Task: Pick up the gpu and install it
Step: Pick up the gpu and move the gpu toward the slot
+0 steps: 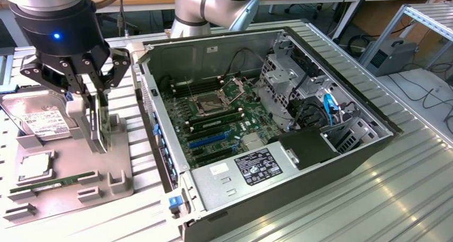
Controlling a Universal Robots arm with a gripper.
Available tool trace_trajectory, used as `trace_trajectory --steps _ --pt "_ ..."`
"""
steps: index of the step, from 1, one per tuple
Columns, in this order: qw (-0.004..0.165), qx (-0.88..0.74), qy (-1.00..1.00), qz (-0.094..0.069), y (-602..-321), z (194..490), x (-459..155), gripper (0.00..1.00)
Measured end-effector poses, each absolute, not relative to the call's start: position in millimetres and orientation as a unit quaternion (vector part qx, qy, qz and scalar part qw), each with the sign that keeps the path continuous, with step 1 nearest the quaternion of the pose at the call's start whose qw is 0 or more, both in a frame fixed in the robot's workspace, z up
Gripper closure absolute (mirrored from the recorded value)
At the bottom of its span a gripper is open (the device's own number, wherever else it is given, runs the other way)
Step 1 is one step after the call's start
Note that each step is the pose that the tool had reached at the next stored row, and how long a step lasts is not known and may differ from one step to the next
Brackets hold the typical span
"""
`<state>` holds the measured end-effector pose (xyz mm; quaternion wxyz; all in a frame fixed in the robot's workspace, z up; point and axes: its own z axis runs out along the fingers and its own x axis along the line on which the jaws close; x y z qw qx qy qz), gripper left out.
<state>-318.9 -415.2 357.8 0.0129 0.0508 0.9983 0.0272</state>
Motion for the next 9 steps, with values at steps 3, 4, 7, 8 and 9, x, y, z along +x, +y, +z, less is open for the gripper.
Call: trace_trajectory --steps 3,4,7,8,9 --pt "0.013 0.051 0.998 0.027 -415.2 359.0 -318.9 0.73" --pt "0.013 0.051 0.998 0.027 -415.2 359.5 -318.9 0.73" --pt "0.013 0.051 0.998 0.027 -415.2 360.7 -318.9 0.73" --pt "0.013 0.051 0.998 0.027 -415.2 361.1 -318.9 0.73" --pt "0.013 0.051 0.998 0.027 -415.2 361.4 -318.9 0.73"
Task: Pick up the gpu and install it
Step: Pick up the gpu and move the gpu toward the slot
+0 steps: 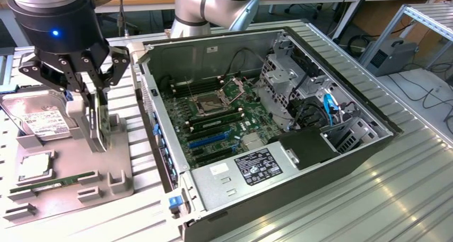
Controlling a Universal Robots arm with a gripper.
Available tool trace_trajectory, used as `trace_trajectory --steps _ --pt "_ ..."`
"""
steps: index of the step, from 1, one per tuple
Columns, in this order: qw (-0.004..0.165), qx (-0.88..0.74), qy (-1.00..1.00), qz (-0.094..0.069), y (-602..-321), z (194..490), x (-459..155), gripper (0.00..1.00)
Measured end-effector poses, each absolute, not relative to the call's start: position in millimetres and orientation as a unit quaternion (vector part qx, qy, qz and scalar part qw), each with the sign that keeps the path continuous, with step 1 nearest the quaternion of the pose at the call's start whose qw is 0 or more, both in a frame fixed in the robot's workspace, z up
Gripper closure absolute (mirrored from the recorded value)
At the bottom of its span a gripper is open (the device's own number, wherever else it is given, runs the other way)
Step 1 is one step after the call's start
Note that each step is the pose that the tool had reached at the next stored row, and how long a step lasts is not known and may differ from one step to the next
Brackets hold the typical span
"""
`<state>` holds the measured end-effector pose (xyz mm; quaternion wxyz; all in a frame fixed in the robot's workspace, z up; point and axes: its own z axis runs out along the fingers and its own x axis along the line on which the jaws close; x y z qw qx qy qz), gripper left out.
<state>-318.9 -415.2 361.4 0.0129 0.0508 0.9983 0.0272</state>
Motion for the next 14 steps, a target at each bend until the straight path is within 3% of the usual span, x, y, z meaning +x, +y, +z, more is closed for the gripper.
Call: trace_trajectory --steps 14 --pt "0.013 0.051 0.998 0.027 -415.2 367.8 -318.9 0.73"
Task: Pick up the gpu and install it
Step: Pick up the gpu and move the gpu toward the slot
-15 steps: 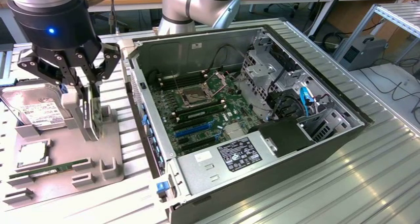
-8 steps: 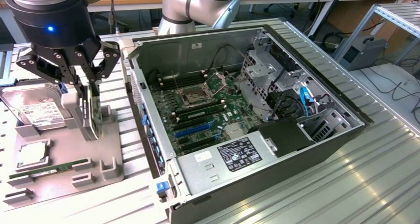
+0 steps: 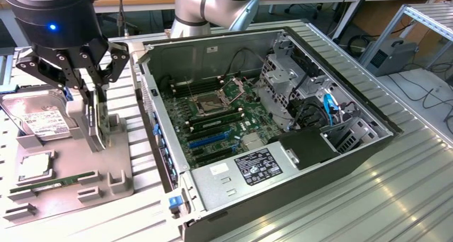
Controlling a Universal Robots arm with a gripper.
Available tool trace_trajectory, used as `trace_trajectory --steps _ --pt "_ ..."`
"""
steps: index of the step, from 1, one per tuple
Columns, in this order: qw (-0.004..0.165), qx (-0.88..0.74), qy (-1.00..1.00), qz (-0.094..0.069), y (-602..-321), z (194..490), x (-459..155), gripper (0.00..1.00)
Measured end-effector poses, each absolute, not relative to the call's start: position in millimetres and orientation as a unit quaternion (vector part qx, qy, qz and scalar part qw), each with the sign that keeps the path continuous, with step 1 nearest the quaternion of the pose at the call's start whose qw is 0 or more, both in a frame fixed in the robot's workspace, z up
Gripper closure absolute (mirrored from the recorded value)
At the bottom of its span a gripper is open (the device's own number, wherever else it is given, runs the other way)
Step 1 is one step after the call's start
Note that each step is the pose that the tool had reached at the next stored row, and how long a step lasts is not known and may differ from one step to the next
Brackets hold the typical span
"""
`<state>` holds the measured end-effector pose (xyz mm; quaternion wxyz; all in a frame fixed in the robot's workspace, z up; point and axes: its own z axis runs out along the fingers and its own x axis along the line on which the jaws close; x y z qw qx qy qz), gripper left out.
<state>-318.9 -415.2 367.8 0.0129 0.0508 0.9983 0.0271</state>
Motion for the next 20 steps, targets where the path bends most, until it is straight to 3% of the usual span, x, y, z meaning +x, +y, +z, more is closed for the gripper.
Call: trace_trajectory --steps 20 --pt "0.013 0.051 0.998 0.027 -415.2 377.7 -318.9 0.73"
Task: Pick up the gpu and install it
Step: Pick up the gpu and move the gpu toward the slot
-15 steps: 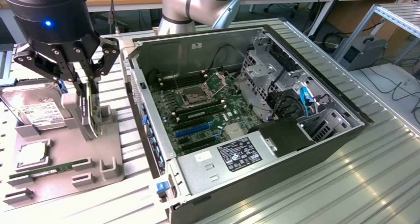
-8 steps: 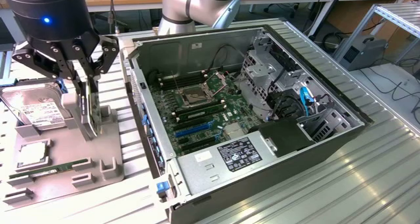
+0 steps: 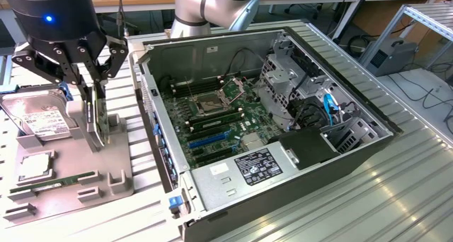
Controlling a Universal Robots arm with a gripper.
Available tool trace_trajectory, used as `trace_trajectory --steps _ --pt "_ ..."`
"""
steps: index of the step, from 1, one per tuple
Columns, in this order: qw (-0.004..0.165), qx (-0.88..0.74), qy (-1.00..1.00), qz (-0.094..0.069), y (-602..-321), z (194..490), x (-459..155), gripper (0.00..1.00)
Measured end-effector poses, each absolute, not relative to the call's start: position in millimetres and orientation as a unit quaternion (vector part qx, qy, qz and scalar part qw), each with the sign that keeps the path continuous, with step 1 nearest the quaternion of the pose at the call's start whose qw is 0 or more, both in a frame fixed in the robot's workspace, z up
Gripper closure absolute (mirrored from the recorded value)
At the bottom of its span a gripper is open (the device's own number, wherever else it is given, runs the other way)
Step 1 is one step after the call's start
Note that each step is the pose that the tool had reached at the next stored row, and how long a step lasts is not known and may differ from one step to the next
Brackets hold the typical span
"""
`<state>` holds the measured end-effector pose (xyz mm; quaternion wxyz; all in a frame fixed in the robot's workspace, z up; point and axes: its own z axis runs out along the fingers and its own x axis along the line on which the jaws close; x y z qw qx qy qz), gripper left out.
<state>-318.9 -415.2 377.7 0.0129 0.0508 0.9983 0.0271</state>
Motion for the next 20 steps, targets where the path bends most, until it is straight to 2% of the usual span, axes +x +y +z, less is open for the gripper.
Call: trace_trajectory --steps 20 --pt "0.013 0.051 0.998 0.027 -415.2 388.5 -318.9 0.73"
